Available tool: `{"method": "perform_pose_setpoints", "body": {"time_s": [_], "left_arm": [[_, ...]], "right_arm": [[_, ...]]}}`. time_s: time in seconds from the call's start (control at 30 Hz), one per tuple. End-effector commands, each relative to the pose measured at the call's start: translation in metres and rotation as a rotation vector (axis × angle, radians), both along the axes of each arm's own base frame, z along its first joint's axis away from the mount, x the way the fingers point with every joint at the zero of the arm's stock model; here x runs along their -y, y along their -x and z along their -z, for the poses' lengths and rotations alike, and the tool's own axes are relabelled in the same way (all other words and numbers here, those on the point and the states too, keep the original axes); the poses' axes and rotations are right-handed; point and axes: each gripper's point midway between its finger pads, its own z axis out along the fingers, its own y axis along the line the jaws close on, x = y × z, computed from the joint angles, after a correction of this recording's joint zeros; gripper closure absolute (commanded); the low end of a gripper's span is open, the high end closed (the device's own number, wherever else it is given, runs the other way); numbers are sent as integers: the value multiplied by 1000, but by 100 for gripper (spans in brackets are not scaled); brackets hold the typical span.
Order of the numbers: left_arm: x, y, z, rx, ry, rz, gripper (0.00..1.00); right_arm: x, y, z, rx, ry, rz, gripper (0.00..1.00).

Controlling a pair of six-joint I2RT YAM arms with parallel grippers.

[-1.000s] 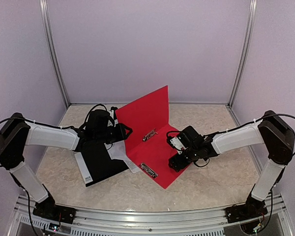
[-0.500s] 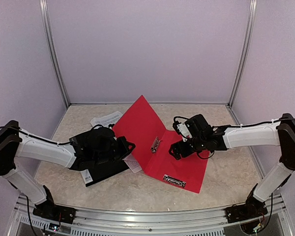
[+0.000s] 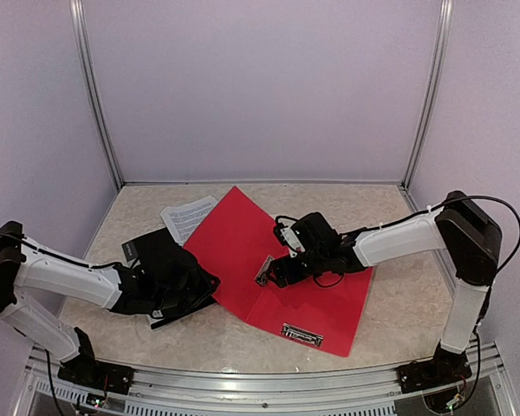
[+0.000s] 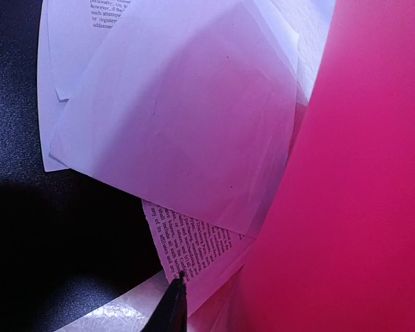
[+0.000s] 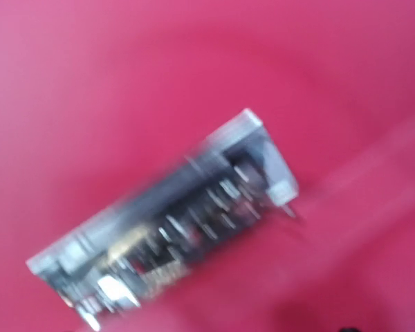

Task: Put the files into the folder
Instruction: Rotate the folder at the center of the board.

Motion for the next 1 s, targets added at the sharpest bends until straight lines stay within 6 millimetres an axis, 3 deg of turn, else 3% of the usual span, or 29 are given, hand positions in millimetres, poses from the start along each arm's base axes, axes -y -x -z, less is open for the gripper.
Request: {"method": "perform_pose_setpoints", "body": {"time_s": [0.0, 0.2, 0.43, 0.57, 0.67, 0.77, 0.97], "left_arm": [[-19, 9, 15, -45, -66, -24, 72], [-26, 12, 13, -46, -91, -1, 57], [-38, 19, 3, -28, -193, 61, 47], [-45, 23, -21, 32, -216, 101, 34], [-48, 27, -39, 74, -234, 147, 32], [-38, 29, -60, 181, -233, 237, 31], [-17, 2, -100, 344, -223, 314, 32]], "right_arm": [[-25, -8, 10, -5, -14, -5, 22], [-27, -23, 32, 2, 94, 23, 31], [-20, -32, 46, 16, 235, 18, 42], [-13, -35, 51, 29, 306, 17, 45], [-12, -35, 56, 23, 334, 2, 46], [-13, -34, 60, 14, 348, -19, 47], [-12, -17, 65, -7, 359, -126, 49]]}}
